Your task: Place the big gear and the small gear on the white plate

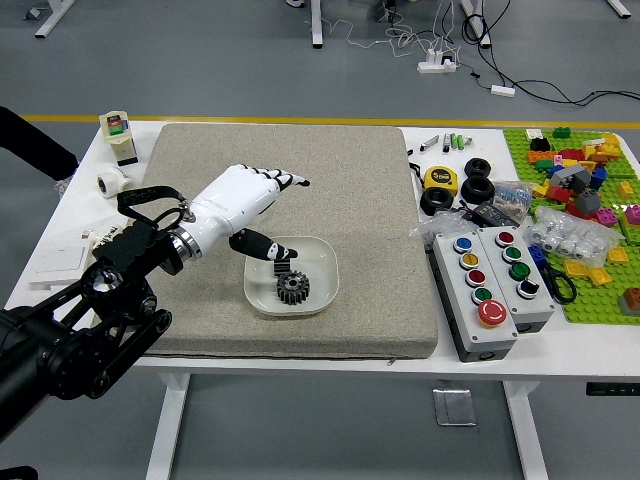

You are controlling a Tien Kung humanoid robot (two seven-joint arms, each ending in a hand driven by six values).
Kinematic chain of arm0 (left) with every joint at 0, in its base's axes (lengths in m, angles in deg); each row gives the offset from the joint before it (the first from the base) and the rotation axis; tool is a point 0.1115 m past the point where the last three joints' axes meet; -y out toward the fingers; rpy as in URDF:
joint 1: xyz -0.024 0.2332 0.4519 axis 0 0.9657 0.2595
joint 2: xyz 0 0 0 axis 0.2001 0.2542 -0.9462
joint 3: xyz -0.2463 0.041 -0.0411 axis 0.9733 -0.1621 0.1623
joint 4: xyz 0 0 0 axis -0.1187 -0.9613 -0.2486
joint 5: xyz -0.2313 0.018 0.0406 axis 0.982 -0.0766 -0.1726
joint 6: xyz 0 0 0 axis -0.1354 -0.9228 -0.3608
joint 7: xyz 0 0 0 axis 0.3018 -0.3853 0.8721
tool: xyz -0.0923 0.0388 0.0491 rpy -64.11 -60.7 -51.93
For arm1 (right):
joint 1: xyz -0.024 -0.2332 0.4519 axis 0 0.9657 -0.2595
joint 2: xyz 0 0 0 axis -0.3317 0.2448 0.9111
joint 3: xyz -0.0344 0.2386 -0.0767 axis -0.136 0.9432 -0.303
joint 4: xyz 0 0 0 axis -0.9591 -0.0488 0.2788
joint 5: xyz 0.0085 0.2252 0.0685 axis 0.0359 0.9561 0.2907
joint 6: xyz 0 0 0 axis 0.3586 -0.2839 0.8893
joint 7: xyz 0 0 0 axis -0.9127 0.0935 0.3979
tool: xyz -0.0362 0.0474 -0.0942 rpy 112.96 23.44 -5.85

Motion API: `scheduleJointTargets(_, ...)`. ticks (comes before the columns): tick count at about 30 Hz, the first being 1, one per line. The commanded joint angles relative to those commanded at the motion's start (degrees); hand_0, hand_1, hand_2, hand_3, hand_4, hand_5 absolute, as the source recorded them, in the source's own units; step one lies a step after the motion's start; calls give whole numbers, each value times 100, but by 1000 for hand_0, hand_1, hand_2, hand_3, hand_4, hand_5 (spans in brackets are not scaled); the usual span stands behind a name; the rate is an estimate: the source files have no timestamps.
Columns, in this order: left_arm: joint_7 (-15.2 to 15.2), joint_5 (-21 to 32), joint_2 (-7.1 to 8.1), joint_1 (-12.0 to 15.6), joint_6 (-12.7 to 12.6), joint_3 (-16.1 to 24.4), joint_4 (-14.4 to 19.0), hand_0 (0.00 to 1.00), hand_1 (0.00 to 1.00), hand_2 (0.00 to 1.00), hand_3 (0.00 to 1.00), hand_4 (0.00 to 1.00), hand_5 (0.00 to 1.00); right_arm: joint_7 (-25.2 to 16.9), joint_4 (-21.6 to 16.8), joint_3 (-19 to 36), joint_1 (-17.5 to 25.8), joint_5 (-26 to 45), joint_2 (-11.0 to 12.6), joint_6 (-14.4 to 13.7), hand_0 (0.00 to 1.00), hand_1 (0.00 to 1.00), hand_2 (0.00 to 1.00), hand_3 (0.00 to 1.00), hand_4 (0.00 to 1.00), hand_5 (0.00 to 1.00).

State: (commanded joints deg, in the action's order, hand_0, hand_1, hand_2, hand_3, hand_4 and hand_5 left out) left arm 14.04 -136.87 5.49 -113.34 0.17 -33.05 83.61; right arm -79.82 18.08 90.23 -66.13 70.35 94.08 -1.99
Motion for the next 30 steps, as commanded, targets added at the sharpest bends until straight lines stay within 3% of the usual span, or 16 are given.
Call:
scheduleJointTargets(2, 39, 0, 11, 183, -19, 321, 130, 534, 697, 850, 844, 998, 376, 0, 1, 3, 11, -7, -2, 0, 765, 805, 837, 784, 944, 796)
scheduleJointTargets(3, 44, 0, 13, 202, -22, 363, 143, 445, 614, 712, 682, 950, 398, 0, 2, 3, 12, -8, -3, 0, 765, 806, 837, 784, 945, 797)
scheduleJointTargets(7, 134, 548, 12, 648, -117, 979, 465, 445, 614, 712, 682, 950, 398, 0, 4, 31, 43, -19, -10, 1, 765, 806, 837, 784, 945, 797)
scheduleJointTargets(10, 269, 1293, -43, 1098, -162, 1520, 777, 443, 608, 697, 652, 918, 451, 2, 11, 32, 69, -26, -24, -1, 765, 806, 837, 783, 945, 797)
scheduleJointTargets(13, 316, 1978, -69, 1345, -128, 1778, 893, 443, 608, 697, 652, 918, 451, 2, 15, 24, 81, -19, -31, 1, 765, 806, 837, 783, 945, 797)
scheduleJointTargets(14, 354, 2239, -65, 1495, 1, 1909, 929, 443, 608, 697, 652, 918, 451, 3, 19, 23, 86, -16, -36, 3, 765, 806, 837, 783, 945, 797)
scheduleJointTargets(15, 364, 2463, -64, 1548, 43, 1951, 939, 546, 671, 751, 733, 916, 616, 3, 20, 23, 87, -15, -38, 4, 764, 806, 837, 783, 944, 796)
scheduleJointTargets(20, 382, 3654, -29, 2017, 559, 2508, 996, 546, 671, 751, 733, 916, 616, 3, 32, 20, 108, -22, -52, 6, 764, 806, 837, 783, 944, 796)
scheduleJointTargets(21, 369, 3915, -25, 2116, 669, 2661, 1011, 722, 789, 863, 831, 972, 870, 3, 34, 22, 111, -25, -53, 7, 765, 805, 836, 783, 944, 796)
scheduleJointTargets(26, 271, 5107, 5, 2501, 1097, 3142, 1162, 722, 789, 863, 831, 972, 870, 3, 39, 46, 130, -33, -62, 7, 765, 805, 836, 783, 944, 796)
scheduleJointTargets(27, 237, 5367, 1, 2579, 1154, 3223, 1206, 776, 838, 904, 843, 992, 967, 2, 39, 54, 135, -37, -64, 7, 765, 806, 836, 783, 944, 796)
scheduleJointTargets(30, 176, 6075, -38, 2695, 1230, 3353, 1284, 776, 838, 904, 843, 992, 967, 2, 40, 61, 143, -39, -67, 10, 765, 806, 836, 783, 944, 796)
